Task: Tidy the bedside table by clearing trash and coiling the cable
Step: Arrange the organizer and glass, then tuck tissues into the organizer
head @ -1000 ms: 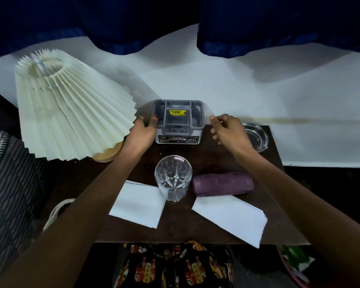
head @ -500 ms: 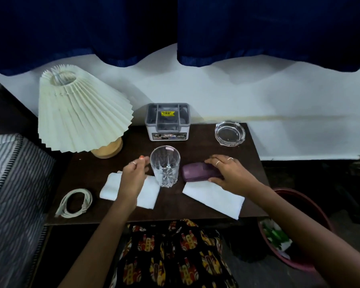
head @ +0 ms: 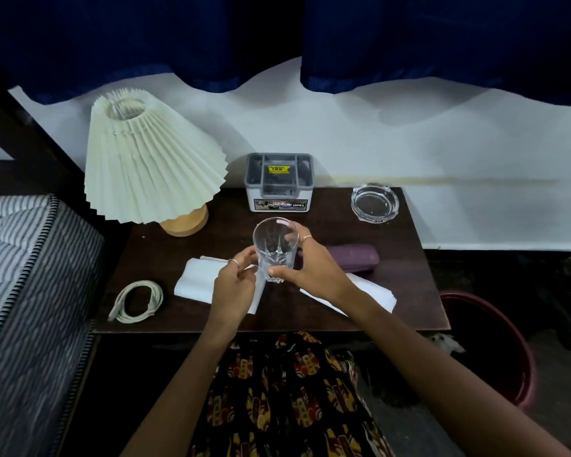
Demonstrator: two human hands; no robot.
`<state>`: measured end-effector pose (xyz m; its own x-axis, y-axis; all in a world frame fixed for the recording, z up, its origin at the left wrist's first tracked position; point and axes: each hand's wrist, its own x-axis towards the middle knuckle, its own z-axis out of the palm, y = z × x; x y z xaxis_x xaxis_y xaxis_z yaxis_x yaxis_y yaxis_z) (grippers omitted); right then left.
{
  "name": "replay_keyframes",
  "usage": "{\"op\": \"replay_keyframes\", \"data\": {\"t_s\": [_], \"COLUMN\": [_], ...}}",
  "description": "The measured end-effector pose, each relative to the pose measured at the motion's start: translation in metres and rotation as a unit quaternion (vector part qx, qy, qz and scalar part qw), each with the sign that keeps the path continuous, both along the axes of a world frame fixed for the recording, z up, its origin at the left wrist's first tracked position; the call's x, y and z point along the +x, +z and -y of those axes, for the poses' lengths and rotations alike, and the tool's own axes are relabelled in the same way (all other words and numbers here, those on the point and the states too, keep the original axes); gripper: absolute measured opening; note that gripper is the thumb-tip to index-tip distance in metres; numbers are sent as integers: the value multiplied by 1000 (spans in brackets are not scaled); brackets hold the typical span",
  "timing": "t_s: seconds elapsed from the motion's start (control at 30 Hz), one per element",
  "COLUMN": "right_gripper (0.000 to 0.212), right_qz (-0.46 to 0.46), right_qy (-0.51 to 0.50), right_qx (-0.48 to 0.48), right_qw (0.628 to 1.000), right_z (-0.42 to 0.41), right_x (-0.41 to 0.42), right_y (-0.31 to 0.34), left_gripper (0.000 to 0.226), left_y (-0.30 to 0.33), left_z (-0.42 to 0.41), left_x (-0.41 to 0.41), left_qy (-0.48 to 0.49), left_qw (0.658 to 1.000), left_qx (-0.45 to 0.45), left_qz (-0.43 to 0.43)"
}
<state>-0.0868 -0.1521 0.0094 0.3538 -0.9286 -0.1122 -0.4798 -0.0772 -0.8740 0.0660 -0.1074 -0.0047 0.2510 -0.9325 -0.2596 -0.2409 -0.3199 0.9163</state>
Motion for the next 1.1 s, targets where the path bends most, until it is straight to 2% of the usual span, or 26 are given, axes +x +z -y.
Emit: {"op": "replay_keyframes", "data": {"t_s": [0.3, 0.43, 0.57, 0.83, 1.1], "right_gripper": [77, 73, 77, 74, 74], "right_qz": [26, 71, 109, 8, -15], "right_qy": [-69, -107, -167, -285, -348], "right_qx": [-30, -52, -85, -152, -128], "right_qw": [997, 990, 976, 946, 928], "right_z": [1, 4, 19, 80, 121], "right_x": [13, 8, -19, -107, -133], "right_y": [-3, 0, 13, 43, 30], "left_gripper": [45, 47, 47, 45, 42], "left_y": [-7, -14, -23, -34, -37], "left_z": [-9, -13, -17, -21, -21], "left_x": [-5, -12, -19, -27, -32], "left_qy": [0, -8, -32, -68, -70], "left_qw": [999, 999, 998, 988, 972], "left_qx": [-29, -32, -26, -43, -32], "left_qz": [12, 33, 57, 135, 222]}}
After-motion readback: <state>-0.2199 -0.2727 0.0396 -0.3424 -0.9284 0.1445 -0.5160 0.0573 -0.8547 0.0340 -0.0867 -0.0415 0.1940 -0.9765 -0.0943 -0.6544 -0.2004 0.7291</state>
